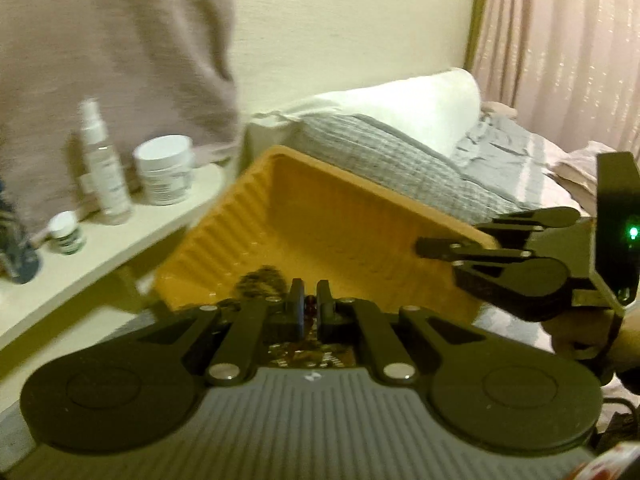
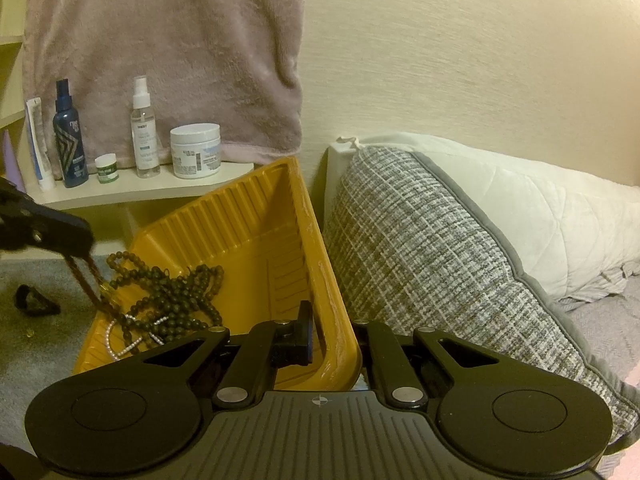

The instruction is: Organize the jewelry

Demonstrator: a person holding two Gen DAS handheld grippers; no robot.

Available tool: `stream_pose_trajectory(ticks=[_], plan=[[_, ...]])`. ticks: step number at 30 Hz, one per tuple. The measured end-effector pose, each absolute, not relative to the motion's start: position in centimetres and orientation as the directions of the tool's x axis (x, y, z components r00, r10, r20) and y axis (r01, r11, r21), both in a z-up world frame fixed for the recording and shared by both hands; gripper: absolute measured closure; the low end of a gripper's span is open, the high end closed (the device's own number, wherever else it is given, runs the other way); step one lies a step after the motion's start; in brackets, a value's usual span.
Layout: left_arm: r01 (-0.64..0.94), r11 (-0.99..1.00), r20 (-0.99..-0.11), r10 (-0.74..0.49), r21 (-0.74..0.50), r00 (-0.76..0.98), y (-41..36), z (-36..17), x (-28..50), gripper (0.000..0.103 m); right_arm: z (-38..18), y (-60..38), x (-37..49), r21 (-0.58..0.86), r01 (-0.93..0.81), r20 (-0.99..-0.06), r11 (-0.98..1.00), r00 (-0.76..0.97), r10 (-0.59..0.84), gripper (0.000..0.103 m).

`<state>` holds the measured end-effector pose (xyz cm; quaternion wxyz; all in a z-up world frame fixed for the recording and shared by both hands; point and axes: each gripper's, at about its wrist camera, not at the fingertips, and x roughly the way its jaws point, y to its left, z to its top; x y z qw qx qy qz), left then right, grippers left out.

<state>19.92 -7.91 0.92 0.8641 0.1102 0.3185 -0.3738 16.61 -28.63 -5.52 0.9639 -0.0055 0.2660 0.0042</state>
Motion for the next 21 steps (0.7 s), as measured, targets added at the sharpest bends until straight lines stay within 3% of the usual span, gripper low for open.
stream_pose_trajectory(ticks=[12,21], plan=[[0.757,0.651,-0.661,-0.593,-0.058,0.459,-10.8,-0.6,19.2,0.098,-5.5,-28.6,16.6,-0.006,-0.012,-0.510,1.000,0.860,0.007,0.096],[0.700,0.711,-0.653,-0.560,-0.062,0.510,-8.1,-0.1,19.9,0.096,-5.5,-28.5,16.5,-0.003,-0.012,-0.509,1.000,0.861,0.009,0.096]])
